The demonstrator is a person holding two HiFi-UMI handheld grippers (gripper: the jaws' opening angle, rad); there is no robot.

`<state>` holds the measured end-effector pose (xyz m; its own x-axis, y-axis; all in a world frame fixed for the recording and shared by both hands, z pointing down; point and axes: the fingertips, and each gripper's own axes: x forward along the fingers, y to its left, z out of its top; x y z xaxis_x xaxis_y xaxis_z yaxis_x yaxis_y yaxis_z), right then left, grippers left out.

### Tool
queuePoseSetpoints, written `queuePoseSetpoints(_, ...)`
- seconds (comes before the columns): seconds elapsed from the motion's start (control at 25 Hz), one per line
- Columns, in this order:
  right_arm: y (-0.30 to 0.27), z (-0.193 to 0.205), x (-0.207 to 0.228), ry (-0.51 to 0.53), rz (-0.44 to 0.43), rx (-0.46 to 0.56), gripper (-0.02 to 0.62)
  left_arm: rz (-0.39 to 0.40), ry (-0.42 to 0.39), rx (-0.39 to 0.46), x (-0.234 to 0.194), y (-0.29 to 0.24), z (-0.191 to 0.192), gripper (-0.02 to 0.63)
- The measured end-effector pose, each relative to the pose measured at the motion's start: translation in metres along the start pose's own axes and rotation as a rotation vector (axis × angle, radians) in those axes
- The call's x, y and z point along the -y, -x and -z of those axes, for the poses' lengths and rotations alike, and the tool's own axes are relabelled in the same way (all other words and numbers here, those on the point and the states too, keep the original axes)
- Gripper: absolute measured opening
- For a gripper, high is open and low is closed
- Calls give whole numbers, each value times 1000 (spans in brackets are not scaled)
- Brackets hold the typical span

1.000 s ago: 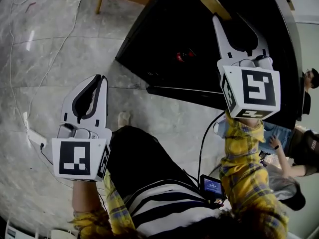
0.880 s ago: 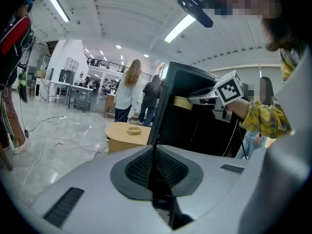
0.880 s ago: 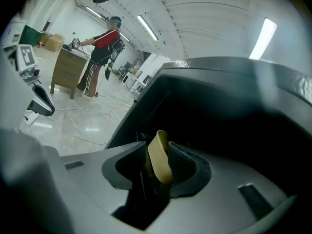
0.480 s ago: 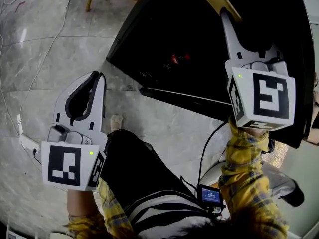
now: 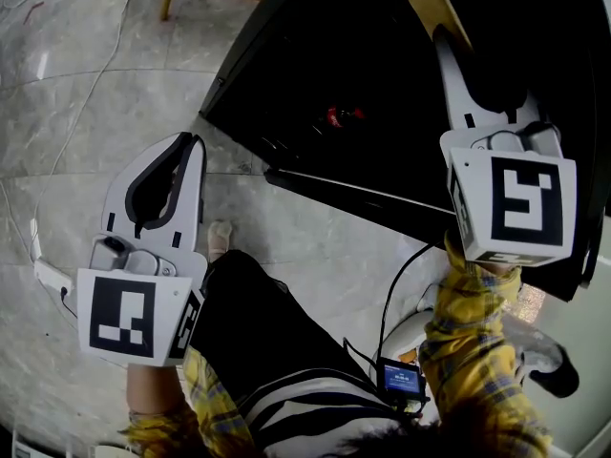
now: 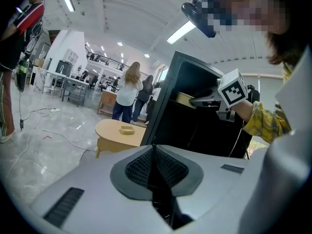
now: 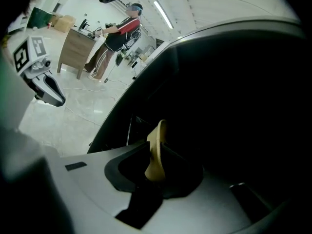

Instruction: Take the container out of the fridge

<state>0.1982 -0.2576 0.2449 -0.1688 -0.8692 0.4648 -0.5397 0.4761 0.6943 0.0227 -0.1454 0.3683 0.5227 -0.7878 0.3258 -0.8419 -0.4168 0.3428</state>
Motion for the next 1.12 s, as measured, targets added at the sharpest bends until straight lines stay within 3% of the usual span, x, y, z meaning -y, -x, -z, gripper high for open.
queuePoseSetpoints(0.24,1,-4,-5,-22,-60,1,42,-3,6,12,-4,7,-8,37)
queuePoseSetpoints(1.12,49,-33,-52,-109,-145,21,41,-114,-67,12,-23,120,-41,37)
